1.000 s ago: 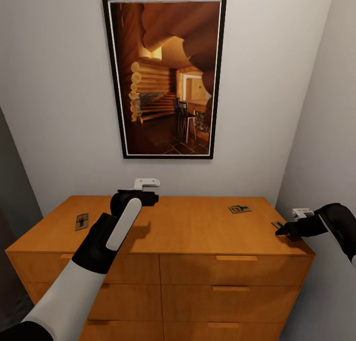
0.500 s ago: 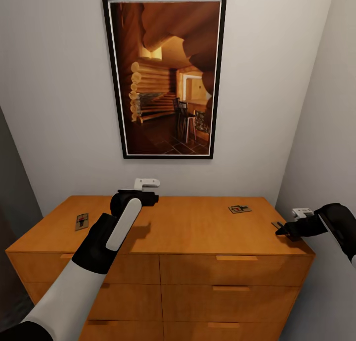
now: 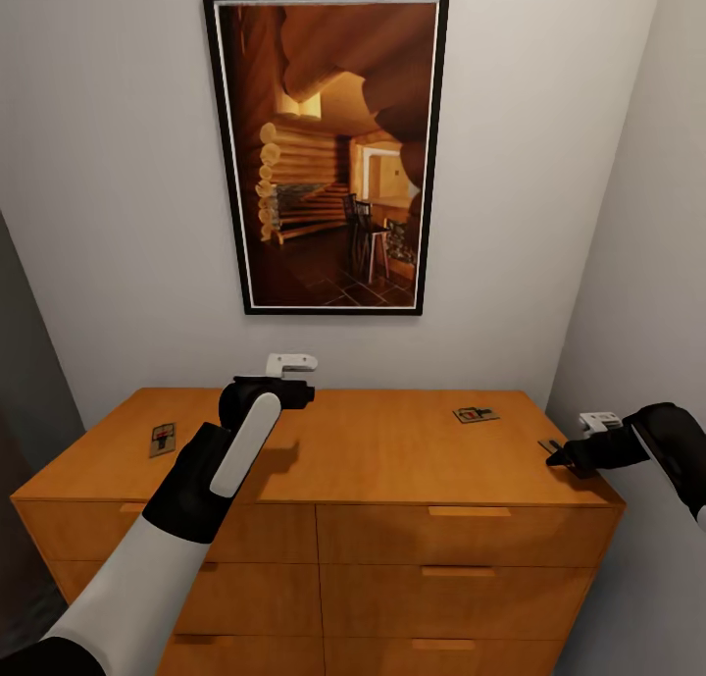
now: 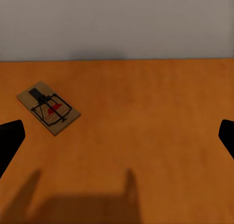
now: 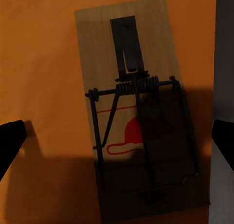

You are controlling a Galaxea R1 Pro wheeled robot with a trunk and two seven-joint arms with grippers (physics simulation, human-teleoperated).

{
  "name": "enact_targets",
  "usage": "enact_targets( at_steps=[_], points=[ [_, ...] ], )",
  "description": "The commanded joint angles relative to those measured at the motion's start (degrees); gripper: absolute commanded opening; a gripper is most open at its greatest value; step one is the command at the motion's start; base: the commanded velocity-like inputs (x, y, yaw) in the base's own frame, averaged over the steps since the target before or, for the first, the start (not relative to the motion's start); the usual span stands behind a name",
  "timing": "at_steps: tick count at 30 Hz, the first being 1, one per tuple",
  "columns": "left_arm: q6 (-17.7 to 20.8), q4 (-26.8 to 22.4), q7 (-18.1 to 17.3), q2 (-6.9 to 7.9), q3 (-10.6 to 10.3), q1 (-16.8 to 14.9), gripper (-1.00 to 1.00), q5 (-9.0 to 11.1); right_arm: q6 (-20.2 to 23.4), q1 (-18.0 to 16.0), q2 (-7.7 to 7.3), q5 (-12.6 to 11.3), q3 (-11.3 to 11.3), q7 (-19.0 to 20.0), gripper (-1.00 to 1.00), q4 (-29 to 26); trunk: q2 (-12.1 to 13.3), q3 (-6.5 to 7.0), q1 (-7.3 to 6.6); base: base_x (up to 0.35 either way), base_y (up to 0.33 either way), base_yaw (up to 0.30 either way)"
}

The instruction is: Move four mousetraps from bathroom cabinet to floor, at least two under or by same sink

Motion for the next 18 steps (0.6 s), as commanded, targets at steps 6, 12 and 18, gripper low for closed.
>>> enact_targets(
  at_steps=[6, 12, 18],
  points=[
    [0.12, -0.03, 0.6, -0.03, -0.05, -0.07, 1.0, 0.56, 0.08, 0.02, -0.03, 0.73, 0.19, 0.55, -1.0, 0.51, -0.03, -0.09, 0.01, 0.0, 0.0, 0.0],
    [0.14, 0.03, 0.6, -0.04, -0.05, -0.07, 1.0, 0.56, 0.14, 0.02, -0.06, 0.99, 0.33, 0.55, -1.0, 0.24, -0.03, -0.09, 0.01, 0.0, 0.0, 0.0],
    [0.12, 0.05, 0.6, -0.03, -0.05, -0.07, 1.0, 0.56, 0.24, 0.02, -0.07, 1.16, 0.37, 0.63, -1.0, -0.47, -0.03, -0.09, 0.01, 0.0, 0.0, 0.0]
  ],
)
